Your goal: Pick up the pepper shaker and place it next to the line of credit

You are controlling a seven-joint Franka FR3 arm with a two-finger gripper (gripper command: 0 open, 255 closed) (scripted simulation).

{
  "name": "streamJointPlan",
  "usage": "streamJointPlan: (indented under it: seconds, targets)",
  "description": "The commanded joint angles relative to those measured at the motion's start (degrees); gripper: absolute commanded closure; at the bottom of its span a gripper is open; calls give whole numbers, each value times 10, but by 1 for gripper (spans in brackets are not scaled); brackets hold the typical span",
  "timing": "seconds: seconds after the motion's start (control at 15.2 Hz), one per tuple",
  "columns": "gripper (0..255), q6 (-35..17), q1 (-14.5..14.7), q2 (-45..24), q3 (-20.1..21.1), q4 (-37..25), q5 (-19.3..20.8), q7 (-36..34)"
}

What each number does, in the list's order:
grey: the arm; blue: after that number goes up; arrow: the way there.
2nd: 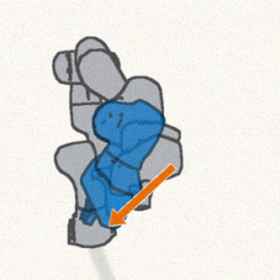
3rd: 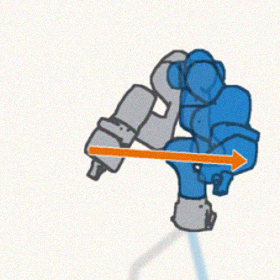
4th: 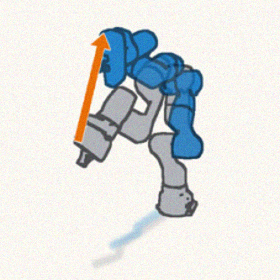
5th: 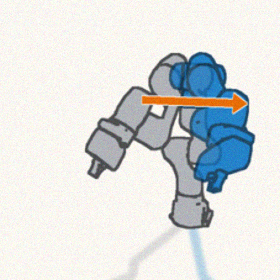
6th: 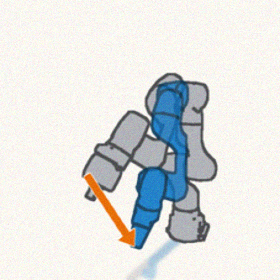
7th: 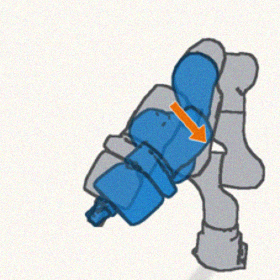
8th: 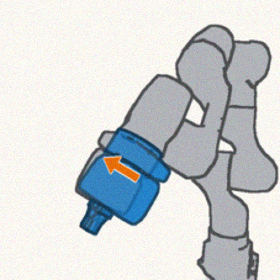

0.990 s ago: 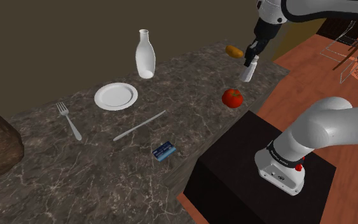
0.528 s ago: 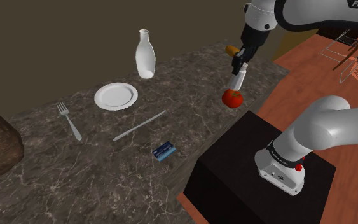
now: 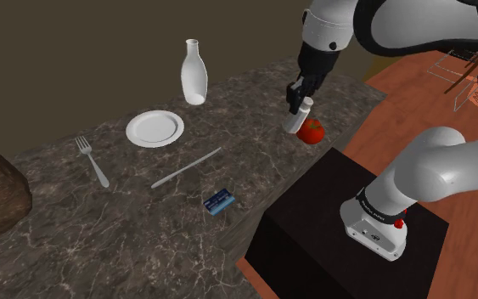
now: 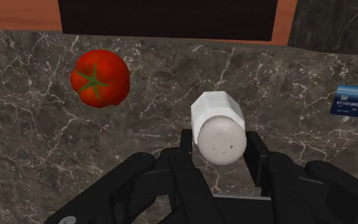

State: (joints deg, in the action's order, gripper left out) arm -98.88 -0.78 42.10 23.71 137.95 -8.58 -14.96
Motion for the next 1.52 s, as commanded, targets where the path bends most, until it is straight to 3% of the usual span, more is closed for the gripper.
streamJointPlan:
  seconds: [0.0, 0.59, 1.45]
  targets:
    - [255, -2, 5, -18, 29, -18, -12, -30]
    - [255, -7, -4, -134, 164, -138, -27, -170]
    - [255, -108, -2, -147, 192, -50, -35, -179]
